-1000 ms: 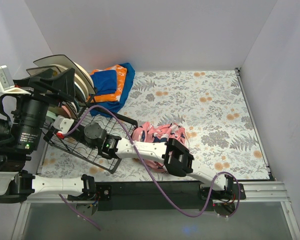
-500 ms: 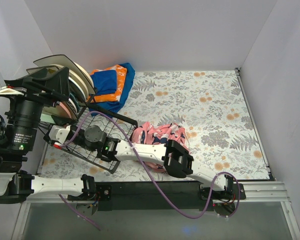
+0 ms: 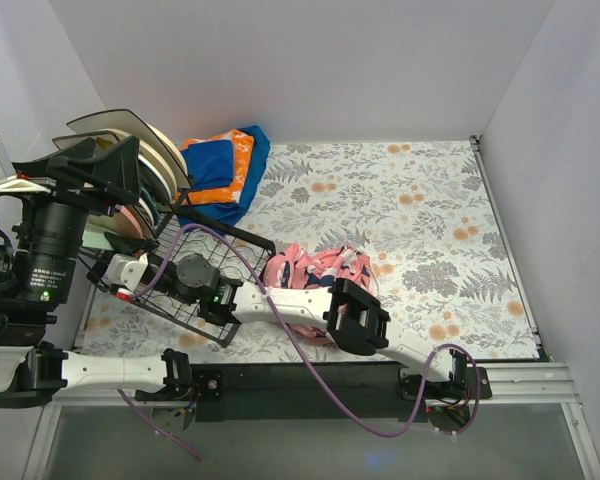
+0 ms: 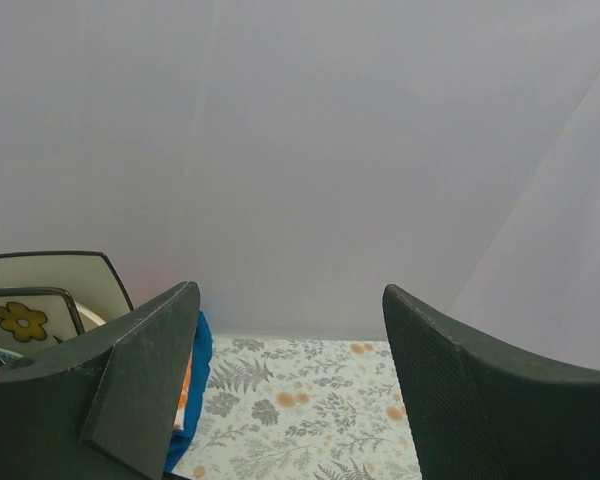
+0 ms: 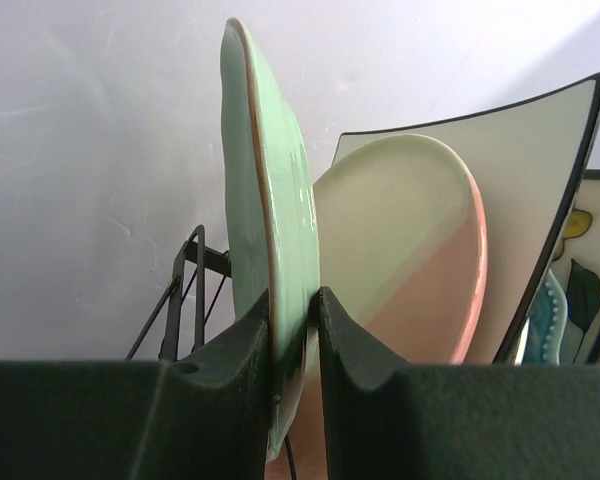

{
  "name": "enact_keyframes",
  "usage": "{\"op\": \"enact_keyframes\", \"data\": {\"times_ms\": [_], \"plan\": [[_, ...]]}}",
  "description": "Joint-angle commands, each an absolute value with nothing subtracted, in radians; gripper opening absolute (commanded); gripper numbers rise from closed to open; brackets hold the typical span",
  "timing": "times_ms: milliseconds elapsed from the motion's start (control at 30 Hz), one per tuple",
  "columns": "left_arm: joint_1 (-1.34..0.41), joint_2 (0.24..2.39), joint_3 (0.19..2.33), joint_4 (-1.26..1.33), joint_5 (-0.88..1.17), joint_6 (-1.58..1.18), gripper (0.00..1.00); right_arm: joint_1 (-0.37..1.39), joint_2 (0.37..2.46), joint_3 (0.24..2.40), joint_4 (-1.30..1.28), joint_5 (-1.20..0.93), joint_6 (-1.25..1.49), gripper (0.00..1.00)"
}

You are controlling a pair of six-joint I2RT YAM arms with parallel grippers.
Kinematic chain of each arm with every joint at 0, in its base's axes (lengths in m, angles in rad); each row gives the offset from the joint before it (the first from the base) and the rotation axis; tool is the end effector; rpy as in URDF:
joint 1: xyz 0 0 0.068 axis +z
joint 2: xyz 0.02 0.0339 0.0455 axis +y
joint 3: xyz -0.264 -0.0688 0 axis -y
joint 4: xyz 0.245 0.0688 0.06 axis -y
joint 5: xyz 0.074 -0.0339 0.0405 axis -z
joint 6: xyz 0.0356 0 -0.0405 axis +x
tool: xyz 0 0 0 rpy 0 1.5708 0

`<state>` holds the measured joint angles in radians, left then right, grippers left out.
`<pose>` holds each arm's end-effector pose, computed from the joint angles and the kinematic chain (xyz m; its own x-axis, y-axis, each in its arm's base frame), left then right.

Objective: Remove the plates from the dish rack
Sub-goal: Unload the plate from the dish rack.

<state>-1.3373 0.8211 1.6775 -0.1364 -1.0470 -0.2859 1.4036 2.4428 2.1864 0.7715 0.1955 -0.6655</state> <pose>0.0356 -0.0165 0.5917 0.0516 -0.8267 -0.5603 0.3654 0.5378 -0.7598 0.1015 0.5600 0.3329 0.6444 0.1784 -0.7436 -0.6881 0.5595 -0.4621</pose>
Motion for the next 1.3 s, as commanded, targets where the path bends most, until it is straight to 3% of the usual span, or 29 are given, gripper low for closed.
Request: {"op": "enact_keyframes", "data": {"times_ms": [0,867,1033,1200,1267], "plan": [[-1.338,0.804,1.664,-0.130,-1.046,-0.272,0.72,1.399,2.335,2.164,0.905,0.209,-0.634,0.01],[-1.338,0.770,1.625,-0.109,-1.072,-0.256,0.72,1.436,2.307,2.132,0.893,0.224,-0.738,0.01],[-1.338,0.747,1.609,-0.112,-1.086,-0.253,0.72,1.448,2.231,1.976,0.888,0.238,-0.700,0.01],[-1.338,0.729,1.595,-0.112,-1.080,-0.267,0.72,1.454,2.250,1.991,0.891,0.293,-0.715,0.02],[-1.338,0.733,1.597,-0.113,-1.084,-0.267,0.72,1.454,2.279,2.022,0.890,0.319,-0.733,0.19]]}}
